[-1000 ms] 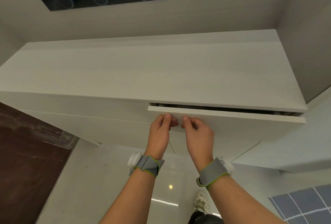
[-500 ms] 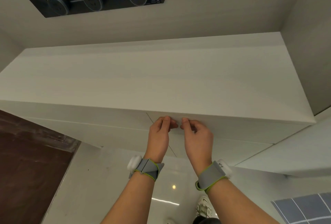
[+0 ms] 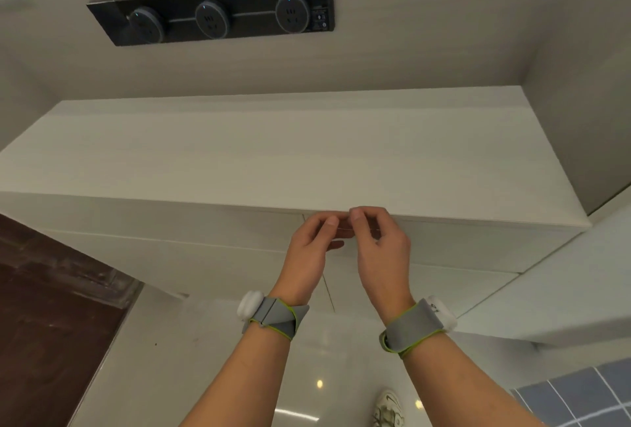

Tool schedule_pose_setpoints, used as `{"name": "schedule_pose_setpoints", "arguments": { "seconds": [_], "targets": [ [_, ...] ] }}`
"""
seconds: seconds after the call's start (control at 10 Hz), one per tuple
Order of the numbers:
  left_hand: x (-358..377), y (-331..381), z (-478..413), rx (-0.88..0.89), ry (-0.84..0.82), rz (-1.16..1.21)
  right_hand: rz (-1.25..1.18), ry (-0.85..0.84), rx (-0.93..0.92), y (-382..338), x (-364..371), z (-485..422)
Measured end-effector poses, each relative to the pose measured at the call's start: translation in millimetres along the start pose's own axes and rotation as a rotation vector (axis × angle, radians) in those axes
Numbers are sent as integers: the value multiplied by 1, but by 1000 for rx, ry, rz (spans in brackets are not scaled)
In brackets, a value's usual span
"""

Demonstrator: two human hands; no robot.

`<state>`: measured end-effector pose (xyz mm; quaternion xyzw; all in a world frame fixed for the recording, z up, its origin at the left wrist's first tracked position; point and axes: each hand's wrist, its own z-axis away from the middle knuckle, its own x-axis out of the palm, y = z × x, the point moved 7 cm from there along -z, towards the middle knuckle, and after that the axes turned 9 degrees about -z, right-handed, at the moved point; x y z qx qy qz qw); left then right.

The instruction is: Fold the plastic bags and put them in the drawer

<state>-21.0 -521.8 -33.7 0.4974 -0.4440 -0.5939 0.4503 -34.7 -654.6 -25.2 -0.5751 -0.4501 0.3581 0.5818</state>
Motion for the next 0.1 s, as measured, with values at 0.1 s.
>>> {"name": "schedule_pose_setpoints", "arguments": {
  "seconds": [0.1],
  "targets": [
    [-25,23,4,110,-25,49,-107,1,-28,-26,17,6]
  ]
}}
